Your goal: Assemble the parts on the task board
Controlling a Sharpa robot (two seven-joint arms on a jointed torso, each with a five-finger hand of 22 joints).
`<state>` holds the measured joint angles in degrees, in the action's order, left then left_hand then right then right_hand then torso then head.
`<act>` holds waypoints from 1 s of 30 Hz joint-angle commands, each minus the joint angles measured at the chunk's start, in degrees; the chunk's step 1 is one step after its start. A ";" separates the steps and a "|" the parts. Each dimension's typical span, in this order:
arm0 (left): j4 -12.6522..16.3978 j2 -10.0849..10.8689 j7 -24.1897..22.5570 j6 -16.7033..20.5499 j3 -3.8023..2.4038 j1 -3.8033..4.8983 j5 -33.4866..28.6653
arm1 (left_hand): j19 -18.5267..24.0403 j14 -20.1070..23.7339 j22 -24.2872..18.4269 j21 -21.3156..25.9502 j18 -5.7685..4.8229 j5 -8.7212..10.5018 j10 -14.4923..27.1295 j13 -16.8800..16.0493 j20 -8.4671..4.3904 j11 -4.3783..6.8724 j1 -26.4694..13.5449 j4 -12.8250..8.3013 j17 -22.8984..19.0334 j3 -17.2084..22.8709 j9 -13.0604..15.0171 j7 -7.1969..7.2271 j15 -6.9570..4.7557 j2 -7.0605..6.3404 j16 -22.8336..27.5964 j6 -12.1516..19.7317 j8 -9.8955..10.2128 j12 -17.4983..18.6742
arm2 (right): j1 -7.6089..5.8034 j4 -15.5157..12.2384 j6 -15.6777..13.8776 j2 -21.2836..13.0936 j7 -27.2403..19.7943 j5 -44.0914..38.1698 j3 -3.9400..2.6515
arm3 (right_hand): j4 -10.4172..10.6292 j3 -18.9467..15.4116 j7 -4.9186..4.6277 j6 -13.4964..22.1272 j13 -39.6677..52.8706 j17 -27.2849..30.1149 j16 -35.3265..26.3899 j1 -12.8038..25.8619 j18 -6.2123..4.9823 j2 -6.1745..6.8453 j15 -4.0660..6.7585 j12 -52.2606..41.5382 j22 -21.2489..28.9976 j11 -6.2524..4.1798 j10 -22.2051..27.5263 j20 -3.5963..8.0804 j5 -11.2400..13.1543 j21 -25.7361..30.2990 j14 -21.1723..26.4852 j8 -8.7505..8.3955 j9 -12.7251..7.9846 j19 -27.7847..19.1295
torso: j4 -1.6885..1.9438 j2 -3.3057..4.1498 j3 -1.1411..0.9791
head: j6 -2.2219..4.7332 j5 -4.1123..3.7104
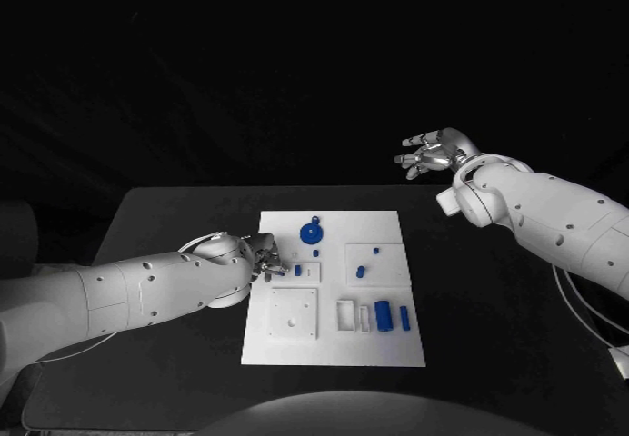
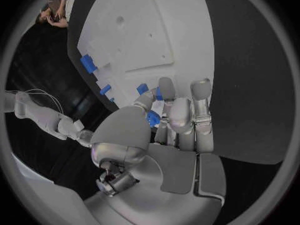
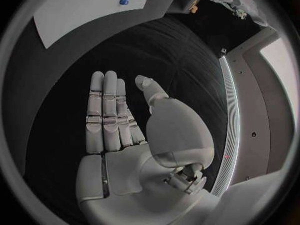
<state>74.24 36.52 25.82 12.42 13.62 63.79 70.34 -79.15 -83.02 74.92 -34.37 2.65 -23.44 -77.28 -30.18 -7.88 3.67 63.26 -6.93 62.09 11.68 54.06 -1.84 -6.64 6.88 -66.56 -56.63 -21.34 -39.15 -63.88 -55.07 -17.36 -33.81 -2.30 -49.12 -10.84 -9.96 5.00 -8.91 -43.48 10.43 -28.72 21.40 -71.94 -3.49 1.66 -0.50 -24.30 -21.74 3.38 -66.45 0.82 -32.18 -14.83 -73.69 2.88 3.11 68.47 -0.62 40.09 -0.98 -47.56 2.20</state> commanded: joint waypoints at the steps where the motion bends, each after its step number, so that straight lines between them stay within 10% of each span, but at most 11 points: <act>1: 0.05 0.03 -0.04 -1.57 0.09 -0.17 0.29 | -0.28 -0.32 2.22 0.00 -0.38 -0.05 -0.08 -0.08 0.13 0.26 0.39 -2.14 -0.04 2.50 -0.06 2.07 0.12 0.41 -0.20 -2.19 0.07 -0.13 | 0.01 -0.05 0.71 0.01 -0.14 0.09 -0.03 | -0.12 0.19 -0.11 -0.08 -0.07 0.09 0.02 0.67 0.30 0.08 0.12 -0.14 -0.01 -0.10 0.23 0.01 -0.05 -0.28 0.18 0.20 0.01 -0.33 | -0.01 0.03 -0.03 | -0.03 0.04; 14: -0.10 0.09 0.33 -2.63 0.09 -0.17 0.12 | -0.17 -0.25 2.17 0.30 -0.33 1.22 -0.08 -0.03 0.23 0.15 1.13 -2.07 -0.28 1.70 -3.36 1.88 0.23 0.03 -0.09 -2.82 1.99 0.05 | 0.01 -0.04 0.83 -0.02 -0.09 0.10 -0.03 | -0.17 0.12 -0.11 -0.01 -0.05 0.08 0.02 0.73 0.30 0.07 0.10 -0.15 0.09 -0.09 0.29 -0.01 -0.10 -0.42 0.22 0.19 0.01 -0.42 | -0.04 -0.01 -0.04 | -0.22 -0.03; 21: -0.17 0.06 0.32 -3.04 0.09 -0.17 -0.23 | -0.23 -0.22 2.14 0.43 -0.28 2.45 -0.06 -0.06 0.26 0.07 1.36 -1.21 -0.46 -0.18 -10.65 1.69 0.25 -0.97 0.04 -3.62 4.39 0.11 | 0.01 -0.03 0.85 -0.04 -0.08 0.10 -0.03 | -0.17 0.12 -0.11 -0.01 -0.05 0.08 0.02 0.73 0.30 0.07 0.10 -0.15 0.09 -0.09 0.29 -0.01 -0.10 -0.42 0.22 0.19 0.01 -0.42 | -0.03 0.02 -0.03 | -0.22 -0.07; 30: -0.29 -0.10 0.23 -3.19 0.09 -0.17 -0.36 | -0.35 -0.24 2.16 0.47 -0.41 2.78 -0.03 -0.13 0.14 0.17 1.65 0.82 -0.57 -2.29 -13.71 1.88 0.13 -1.84 0.05 -3.78 3.19 0.03 | 0.11 0.13 0.91 0.14 -0.07 0.10 -0.03 | -0.17 0.12 -0.11 -0.01 -0.05 0.08 0.02 0.73 0.30 0.07 0.10 -0.15 0.09 -0.09 0.29 -0.01 -0.10 -0.42 0.22 0.19 0.01 -0.42 | -0.01 0.02 -0.02 | -0.26 -0.09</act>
<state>74.06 36.54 25.83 11.24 13.43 64.01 70.25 -79.15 -83.01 74.91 -34.15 2.65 -20.81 -77.39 -30.24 -7.88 3.59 64.96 -6.14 61.56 9.62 47.37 -1.74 -6.62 5.62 -66.56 -58.37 -17.92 -39.15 -63.82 -54.97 -16.95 -33.73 -2.28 -49.11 -10.84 -9.96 5.00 -8.90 -43.48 10.44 -28.73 21.40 -71.71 -3.49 1.89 -0.50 -24.30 -21.74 3.38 -66.45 0.82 -32.17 -15.07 -73.69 2.88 3.11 68.47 -0.64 40.09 -1.01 -47.78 2.08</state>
